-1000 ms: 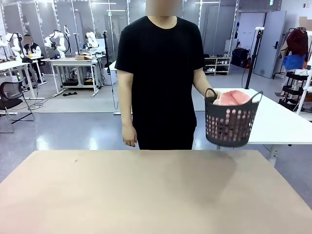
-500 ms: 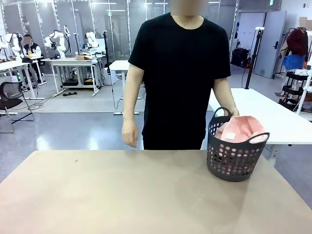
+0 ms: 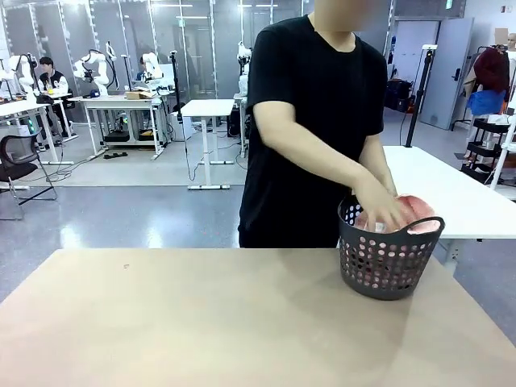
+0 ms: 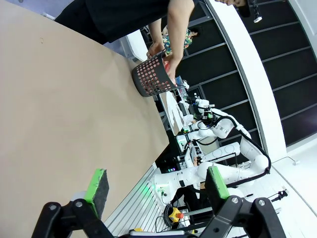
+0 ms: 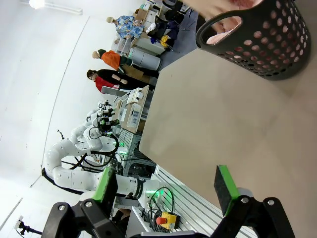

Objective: Fold the towel.
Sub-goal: Grab the top end of the 100 cm Hotel Towel extended by the human.

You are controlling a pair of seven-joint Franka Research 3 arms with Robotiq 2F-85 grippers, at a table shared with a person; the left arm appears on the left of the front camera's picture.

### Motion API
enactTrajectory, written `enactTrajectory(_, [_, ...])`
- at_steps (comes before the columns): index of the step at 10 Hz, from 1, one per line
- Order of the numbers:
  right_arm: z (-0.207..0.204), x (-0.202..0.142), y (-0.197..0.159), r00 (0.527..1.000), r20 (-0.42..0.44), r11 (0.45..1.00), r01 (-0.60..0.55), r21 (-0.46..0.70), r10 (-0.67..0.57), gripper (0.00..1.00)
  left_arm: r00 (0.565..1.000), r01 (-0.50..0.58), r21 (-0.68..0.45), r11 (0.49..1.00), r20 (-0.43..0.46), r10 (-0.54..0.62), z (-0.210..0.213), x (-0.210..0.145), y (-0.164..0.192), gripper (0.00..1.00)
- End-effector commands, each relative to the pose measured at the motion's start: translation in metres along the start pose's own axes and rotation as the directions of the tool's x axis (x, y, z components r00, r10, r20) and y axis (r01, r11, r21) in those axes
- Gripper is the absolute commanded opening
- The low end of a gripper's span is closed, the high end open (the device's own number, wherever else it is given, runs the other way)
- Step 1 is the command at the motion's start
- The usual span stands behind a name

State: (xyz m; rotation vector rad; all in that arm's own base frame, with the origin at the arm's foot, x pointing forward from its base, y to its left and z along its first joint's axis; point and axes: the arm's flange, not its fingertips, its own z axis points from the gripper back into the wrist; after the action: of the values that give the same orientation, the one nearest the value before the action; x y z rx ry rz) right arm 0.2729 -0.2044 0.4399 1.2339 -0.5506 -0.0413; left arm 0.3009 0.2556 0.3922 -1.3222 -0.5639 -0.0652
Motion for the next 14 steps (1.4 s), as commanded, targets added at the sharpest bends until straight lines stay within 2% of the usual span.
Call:
enactTrajectory(1, [0.0014, 0.001, 0.0, 1.0, 0.006, 1.0, -0.009, 0.015, 0.009, 1.0, 1.0, 0.001, -0.007, 1.0, -0.004, -0.001, 0.0011, -0.0015, -0.0003, 1.0])
enactTrajectory(14, [0.0014, 0.001, 0.0, 1.0, 0.006, 1.0, -0.009, 0.015, 0.009, 1.0, 1.0, 0.001, -0.007, 1.0, -0.004, -0.001, 0.0011, -0.0015, -0.0003, 1.0])
